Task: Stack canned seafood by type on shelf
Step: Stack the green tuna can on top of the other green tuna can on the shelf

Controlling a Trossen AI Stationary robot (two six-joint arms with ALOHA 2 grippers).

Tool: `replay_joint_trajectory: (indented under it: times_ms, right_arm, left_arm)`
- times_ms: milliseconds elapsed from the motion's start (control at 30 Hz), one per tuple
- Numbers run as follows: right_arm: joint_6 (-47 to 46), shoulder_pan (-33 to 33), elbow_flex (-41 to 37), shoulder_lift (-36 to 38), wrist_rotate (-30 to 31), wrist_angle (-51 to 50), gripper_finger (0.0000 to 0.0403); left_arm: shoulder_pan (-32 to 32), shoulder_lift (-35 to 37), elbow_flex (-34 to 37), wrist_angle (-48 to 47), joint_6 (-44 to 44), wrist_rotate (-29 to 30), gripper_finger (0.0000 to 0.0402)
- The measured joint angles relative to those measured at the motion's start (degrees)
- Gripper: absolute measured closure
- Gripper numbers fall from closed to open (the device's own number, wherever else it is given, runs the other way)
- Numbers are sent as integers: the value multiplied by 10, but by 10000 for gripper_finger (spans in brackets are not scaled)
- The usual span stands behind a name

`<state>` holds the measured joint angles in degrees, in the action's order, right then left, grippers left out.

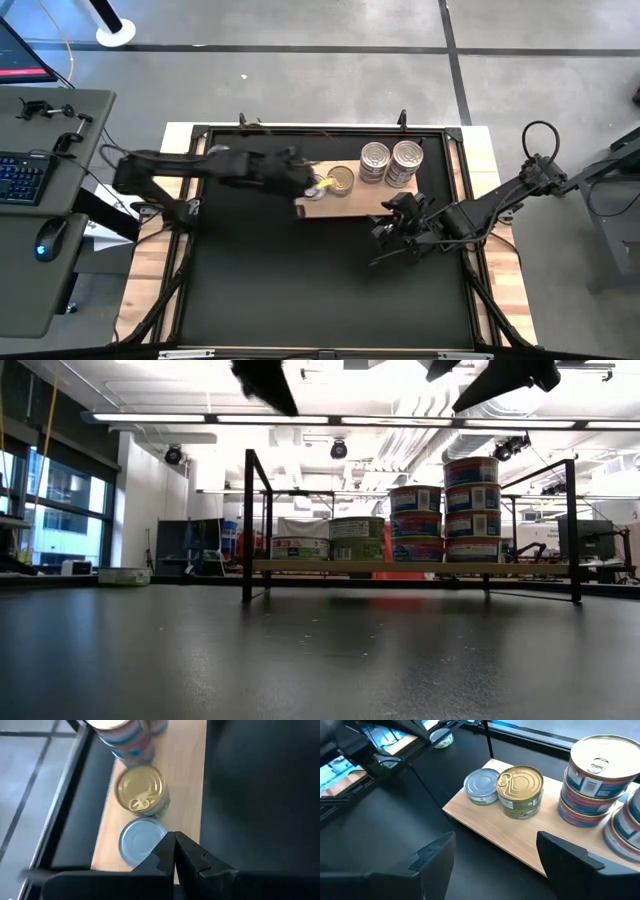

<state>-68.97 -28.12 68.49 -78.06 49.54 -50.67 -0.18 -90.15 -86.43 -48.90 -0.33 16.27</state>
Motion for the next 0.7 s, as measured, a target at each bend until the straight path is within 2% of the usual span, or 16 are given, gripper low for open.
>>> replay_joint_trajectory:
  times_ms: [100,167,267,300,333,500,600,700]
  right_arm:
    - [11,0,0,0,-1,9,135]
    - [26,0,0,0,-8,16,135]
    - [39,0,0,0,-26,21,135]
    - [39,0,0,0,-30,21,135]
    - [35,0,0,0,-33,21,135]
    - [33,0,0,0,-42,21,135]
    - [29,0,0,0,-42,21,135]
    - [6,1,0,0,-47,21,135]
  left_arm:
    - [-19,54,0,-34,-37,51,402]
    - [-33,85,6,-70,-54,136,402]
    - [-25,131,53,-118,-112,297,402]
    - [-13,148,75,-129,-141,329,402]
    - [3,166,100,-137,-175,336,402]
    - [131,249,277,-114,-300,261,402]
    - [215,265,372,-51,-309,182,402]
    - [283,255,438,-25,-304,147,402]
